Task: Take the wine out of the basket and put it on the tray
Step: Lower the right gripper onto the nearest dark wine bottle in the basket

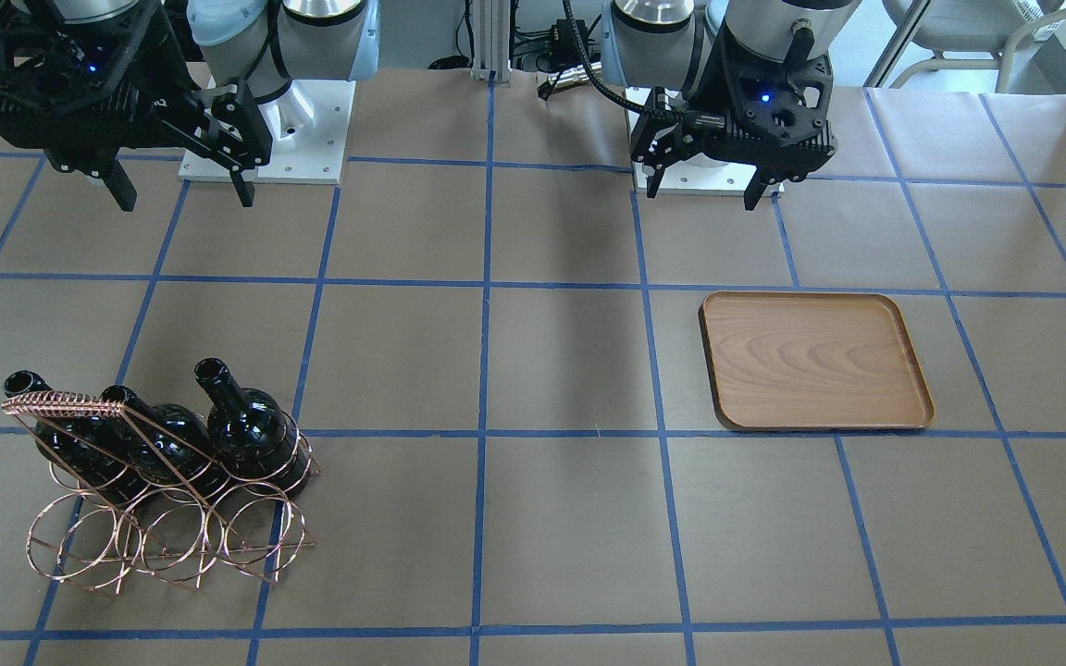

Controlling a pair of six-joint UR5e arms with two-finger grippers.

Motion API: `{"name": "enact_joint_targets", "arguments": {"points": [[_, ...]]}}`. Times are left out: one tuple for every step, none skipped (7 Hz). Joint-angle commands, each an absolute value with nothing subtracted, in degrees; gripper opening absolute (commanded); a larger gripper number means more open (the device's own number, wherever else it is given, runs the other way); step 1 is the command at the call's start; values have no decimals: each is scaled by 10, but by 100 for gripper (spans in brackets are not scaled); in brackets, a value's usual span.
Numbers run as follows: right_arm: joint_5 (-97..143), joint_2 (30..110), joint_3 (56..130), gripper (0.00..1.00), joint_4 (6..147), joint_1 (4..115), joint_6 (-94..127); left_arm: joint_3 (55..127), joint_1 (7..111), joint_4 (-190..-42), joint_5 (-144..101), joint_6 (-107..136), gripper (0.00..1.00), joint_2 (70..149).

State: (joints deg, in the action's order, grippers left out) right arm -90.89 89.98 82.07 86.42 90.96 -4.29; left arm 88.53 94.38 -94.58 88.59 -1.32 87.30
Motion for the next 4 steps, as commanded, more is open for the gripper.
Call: {"name": "enact_joint_targets", "arguments": {"points": [[-915, 896, 819, 100, 865, 904, -44, 886, 944, -945, 886, -13, 100, 873], [-911, 887, 812, 100, 866, 883, -50, 886, 944, -946, 886, -13, 100, 873], [-908, 865, 789, 100, 867, 858, -53, 886, 944, -945, 886, -13, 100, 873], [-903, 811, 741, 100, 864, 857, -52, 887, 944, -945, 886, -13, 100, 873]]}}
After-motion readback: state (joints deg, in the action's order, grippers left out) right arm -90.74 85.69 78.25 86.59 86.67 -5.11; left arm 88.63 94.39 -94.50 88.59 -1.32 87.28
